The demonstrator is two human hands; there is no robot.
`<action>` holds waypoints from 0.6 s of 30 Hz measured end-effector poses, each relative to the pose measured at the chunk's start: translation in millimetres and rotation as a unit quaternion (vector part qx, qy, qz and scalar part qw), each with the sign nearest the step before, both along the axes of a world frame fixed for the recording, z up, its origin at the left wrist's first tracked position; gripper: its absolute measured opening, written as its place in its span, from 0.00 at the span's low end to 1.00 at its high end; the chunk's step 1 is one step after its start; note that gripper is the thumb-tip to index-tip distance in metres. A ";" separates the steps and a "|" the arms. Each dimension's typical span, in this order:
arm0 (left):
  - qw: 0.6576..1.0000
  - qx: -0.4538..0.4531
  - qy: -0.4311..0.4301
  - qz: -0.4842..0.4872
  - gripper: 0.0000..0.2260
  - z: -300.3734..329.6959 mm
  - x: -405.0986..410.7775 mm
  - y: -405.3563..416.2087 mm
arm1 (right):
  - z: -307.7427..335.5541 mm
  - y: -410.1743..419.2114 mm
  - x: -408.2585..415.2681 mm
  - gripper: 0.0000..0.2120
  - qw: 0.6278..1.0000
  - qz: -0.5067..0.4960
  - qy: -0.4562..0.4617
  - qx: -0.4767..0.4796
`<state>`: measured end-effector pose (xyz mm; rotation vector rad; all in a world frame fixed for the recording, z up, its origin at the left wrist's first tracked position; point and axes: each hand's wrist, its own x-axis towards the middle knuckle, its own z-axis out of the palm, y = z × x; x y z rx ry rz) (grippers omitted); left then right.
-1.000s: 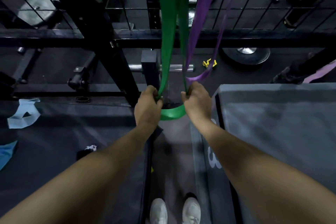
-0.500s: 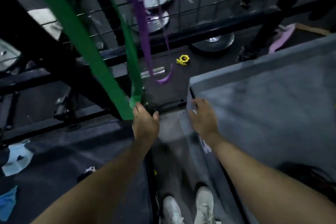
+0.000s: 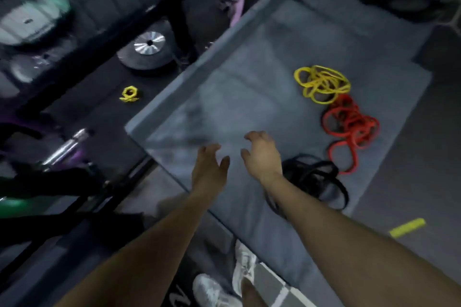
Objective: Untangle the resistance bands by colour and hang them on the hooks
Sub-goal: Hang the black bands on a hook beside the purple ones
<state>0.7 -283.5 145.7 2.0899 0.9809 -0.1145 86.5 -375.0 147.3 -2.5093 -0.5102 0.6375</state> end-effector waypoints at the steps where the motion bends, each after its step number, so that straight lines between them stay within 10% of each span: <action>1: 1.000 -0.010 0.002 -0.014 0.17 -3.6 9.6 -14.3 | -5.1 -16.5 6.7 0.19 1.000 -0.016 0.002 -0.009; 18: 0.960 -0.050 0.139 -0.240 0.23 -115.8 29.3 -125.8 | -102.6 -176.7 -18.6 0.19 0.963 -0.259 0.067 -0.024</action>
